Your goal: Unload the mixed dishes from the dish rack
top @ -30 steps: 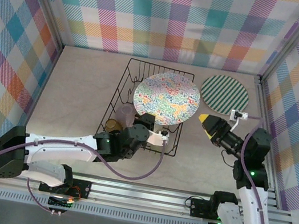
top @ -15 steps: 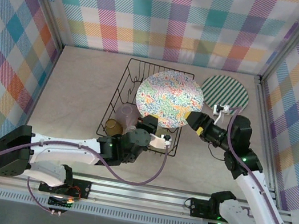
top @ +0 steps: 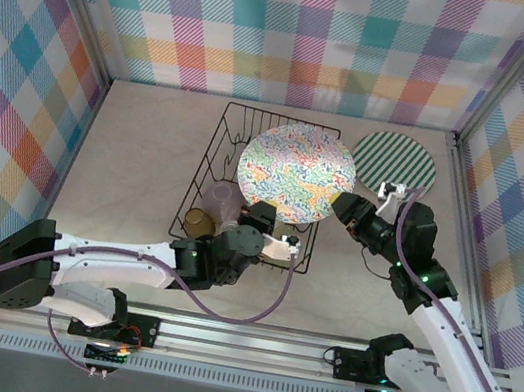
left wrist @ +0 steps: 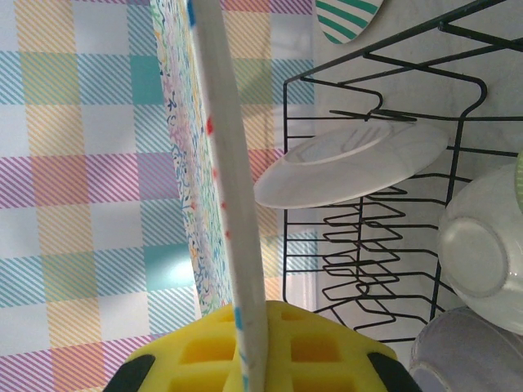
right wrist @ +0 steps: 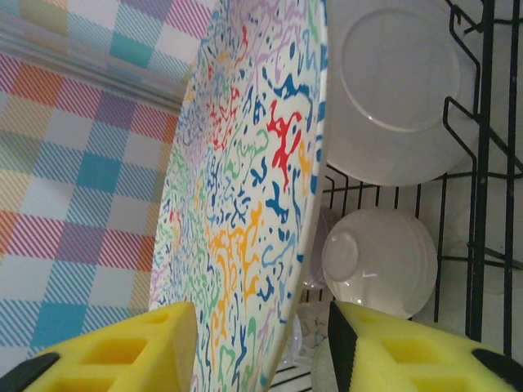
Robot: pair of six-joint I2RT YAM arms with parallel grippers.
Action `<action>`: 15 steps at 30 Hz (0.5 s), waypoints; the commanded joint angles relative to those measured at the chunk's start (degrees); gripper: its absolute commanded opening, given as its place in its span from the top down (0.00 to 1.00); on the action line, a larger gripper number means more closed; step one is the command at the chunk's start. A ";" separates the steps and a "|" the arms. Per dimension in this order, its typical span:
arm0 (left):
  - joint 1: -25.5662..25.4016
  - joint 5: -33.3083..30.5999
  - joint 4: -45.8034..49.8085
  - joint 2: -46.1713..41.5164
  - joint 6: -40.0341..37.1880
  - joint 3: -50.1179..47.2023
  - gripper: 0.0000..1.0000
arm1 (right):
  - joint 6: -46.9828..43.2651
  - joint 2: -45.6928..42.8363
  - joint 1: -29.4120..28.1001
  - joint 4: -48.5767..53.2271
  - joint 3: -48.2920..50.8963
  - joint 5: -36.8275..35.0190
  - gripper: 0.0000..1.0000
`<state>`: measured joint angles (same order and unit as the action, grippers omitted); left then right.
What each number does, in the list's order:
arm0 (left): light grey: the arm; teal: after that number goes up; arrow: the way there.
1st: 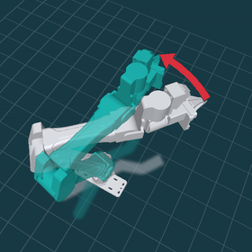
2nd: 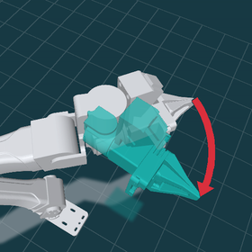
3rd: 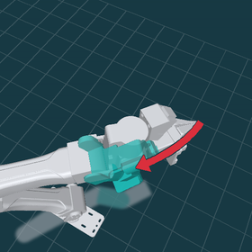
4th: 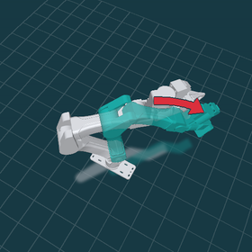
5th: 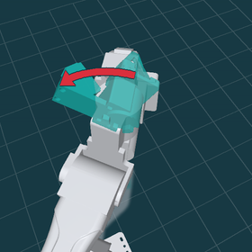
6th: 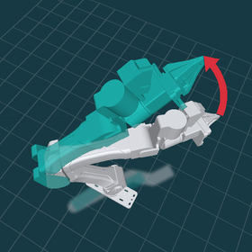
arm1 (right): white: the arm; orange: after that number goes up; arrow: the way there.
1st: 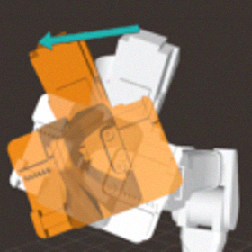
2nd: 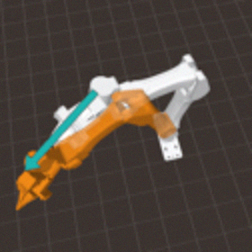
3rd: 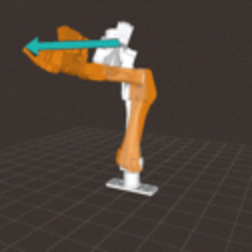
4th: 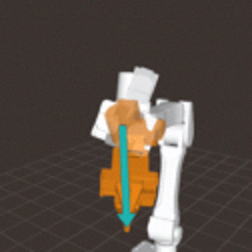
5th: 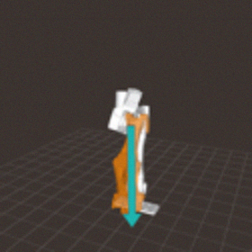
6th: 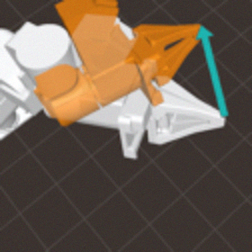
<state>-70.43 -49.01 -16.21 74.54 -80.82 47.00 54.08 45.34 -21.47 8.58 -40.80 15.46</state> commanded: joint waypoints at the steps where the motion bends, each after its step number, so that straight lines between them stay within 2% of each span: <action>1: -0.58 -1.43 -2.34 -0.46 0.84 0.05 1.00 | 3.34 -0.50 -0.59 -3.34 1.17 -3.59 0.53; 9: -0.57 -1.52 -2.07 -0.45 0.84 0.00 1.00 | 6.64 3.32 -1.59 -3.66 0.19 -5.25 0.58; 15: -0.54 -1.40 -1.90 -0.36 0.85 -0.15 1.00 | 7.55 5.74 -3.46 -0.01 -2.39 -8.28 0.63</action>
<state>-70.43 -49.17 -14.55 74.56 -80.62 46.89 60.05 50.63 -24.10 7.44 -40.99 9.67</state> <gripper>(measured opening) 0.065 0.381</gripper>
